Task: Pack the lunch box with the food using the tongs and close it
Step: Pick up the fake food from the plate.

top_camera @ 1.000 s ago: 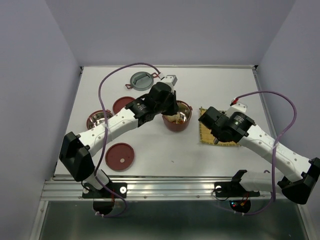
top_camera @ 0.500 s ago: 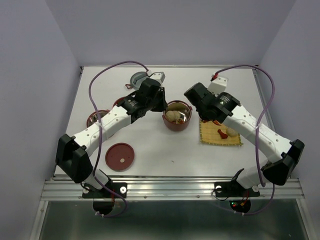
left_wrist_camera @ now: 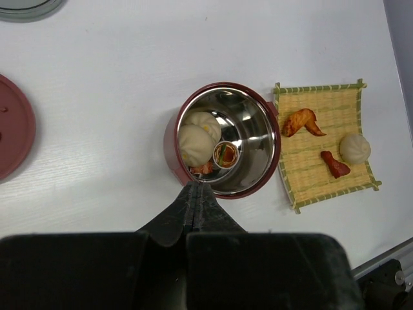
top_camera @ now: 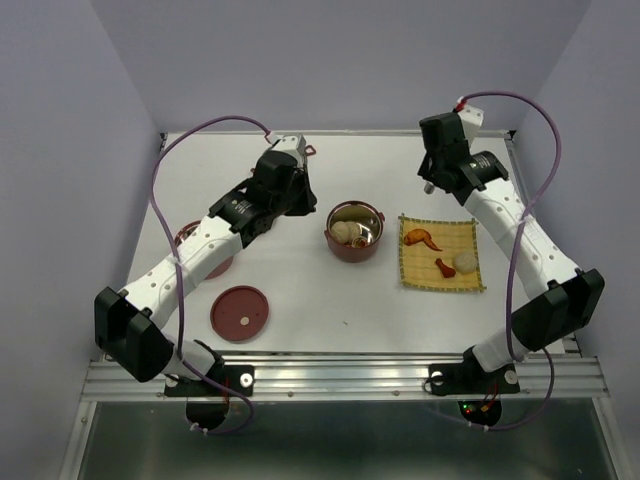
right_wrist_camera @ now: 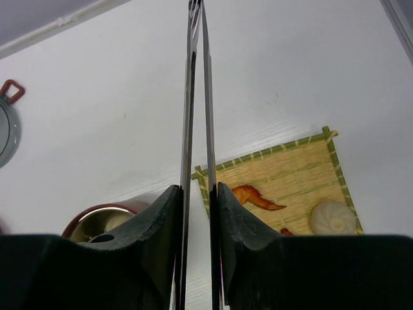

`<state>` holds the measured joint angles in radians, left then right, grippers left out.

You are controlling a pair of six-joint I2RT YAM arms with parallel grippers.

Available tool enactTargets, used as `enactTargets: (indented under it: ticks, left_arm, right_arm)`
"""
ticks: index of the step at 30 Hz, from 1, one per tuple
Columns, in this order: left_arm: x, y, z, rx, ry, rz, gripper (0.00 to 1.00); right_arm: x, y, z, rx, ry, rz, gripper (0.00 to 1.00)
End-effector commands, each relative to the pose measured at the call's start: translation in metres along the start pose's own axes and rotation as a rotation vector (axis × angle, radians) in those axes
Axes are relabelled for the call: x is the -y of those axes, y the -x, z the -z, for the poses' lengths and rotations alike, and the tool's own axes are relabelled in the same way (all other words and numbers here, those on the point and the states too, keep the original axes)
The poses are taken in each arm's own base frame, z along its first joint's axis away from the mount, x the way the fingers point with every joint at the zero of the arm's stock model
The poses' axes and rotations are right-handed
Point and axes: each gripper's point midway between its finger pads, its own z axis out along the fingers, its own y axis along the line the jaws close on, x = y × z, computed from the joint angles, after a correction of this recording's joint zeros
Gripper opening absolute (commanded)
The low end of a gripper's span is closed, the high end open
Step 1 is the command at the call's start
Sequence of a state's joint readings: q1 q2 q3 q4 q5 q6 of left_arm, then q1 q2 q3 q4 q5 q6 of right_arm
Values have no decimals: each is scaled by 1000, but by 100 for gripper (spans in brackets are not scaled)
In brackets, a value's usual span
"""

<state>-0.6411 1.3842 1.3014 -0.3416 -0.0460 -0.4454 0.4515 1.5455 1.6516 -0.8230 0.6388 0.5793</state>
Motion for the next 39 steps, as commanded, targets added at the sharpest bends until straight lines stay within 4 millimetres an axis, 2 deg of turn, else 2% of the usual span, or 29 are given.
enactTargets:
  ticks: [1, 2, 3, 4, 5, 6, 10, 14, 17, 24, 30, 35, 36, 39]
  left_arm:
    - [-1, 7, 7, 30, -7, -19, 0]
    - [-1, 6, 5, 28, -7, -19, 0]
    - [0, 7, 6, 29, -13, -20, 0]
    - [1, 6, 3, 24, -19, -23, 0]
    - [3, 6, 3, 23, -24, -23, 0]
    - [5, 7, 1, 21, -31, -25, 0]
    - [6, 5, -3, 14, -40, -28, 0]
    - [7, 5, -5, 11, -45, -34, 0]
    - [6, 4, -7, 5, -40, -39, 0]
    - [6, 2, -13, -3, -40, -42, 0]
    - [5, 0, -16, -7, -37, -37, 0]
    - [5, -1, -17, -11, -36, -39, 0]
    - [4, -2, -17, -12, -35, -40, 0]
    - [3, -3, -18, -17, -30, -40, 0]
  right_arm:
    - [22, 28, 1, 41, 68, -22, 6]
    - [40, 27, 3, 44, 63, -18, 7]
    - [42, 24, 8, 41, 80, -7, 7]
    - [57, 25, 7, 39, 64, -14, 7]
    - [62, 23, 9, 30, 79, -17, 7]
    - [79, 16, 13, 9, 70, -22, 7]
    - [113, -8, 20, -57, 5, -61, 7]
    - [131, -42, 34, -170, -64, -98, 7]
    - [144, -58, 49, -223, -112, -133, 8]
    - [162, -79, 79, -301, -159, -168, 10]
    - [170, -103, 89, -353, -170, -186, 14]
    - [172, -117, 89, -382, -172, -187, 25]
    - [173, -118, 90, -383, -171, -186, 32]
    - [173, -120, 90, -386, -169, -186, 37]
